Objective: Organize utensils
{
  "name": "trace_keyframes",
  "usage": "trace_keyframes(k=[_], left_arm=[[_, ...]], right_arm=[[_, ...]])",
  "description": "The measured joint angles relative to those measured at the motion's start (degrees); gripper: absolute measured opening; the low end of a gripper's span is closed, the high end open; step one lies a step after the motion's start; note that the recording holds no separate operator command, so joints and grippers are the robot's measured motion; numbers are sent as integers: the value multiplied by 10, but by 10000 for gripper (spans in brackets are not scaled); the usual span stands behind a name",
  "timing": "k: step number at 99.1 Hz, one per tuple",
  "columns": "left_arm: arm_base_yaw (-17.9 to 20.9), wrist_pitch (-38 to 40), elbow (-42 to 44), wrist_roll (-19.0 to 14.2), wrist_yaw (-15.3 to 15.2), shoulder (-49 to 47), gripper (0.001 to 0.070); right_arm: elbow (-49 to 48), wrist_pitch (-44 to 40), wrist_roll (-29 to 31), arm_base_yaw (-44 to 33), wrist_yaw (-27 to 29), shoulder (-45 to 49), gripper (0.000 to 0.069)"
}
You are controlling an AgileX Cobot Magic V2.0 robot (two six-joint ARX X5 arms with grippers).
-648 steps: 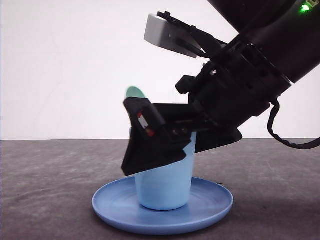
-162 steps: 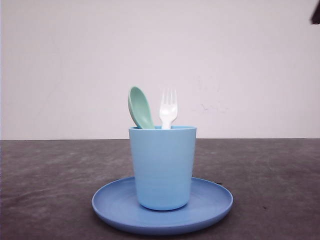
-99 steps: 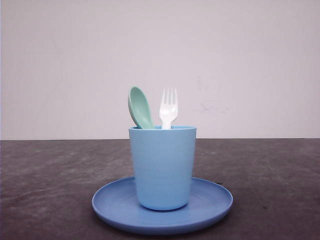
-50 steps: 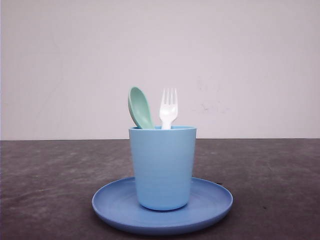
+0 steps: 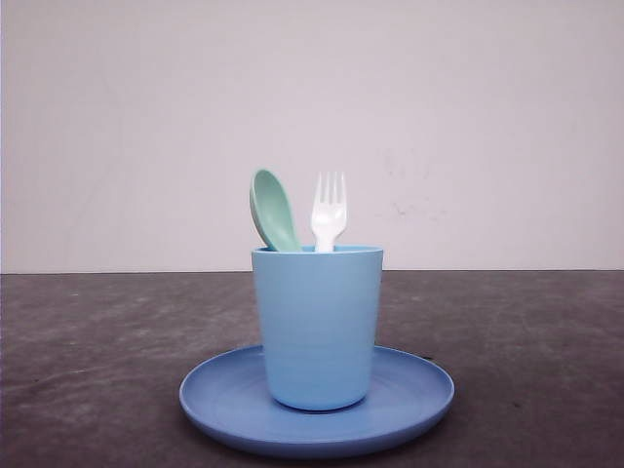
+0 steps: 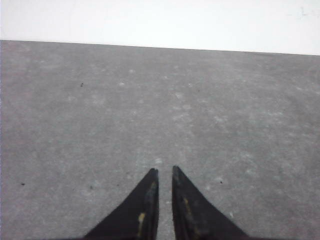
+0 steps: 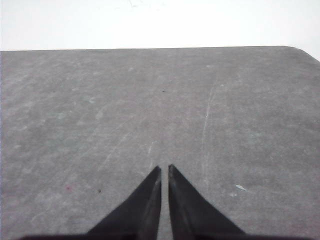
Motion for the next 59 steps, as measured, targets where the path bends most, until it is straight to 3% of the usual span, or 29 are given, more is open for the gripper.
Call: trace_keyframes(k=[59], left_arm=[[0,0,0,0,0,0,24]], right_arm=[[0,0,0,0,0,0,26]])
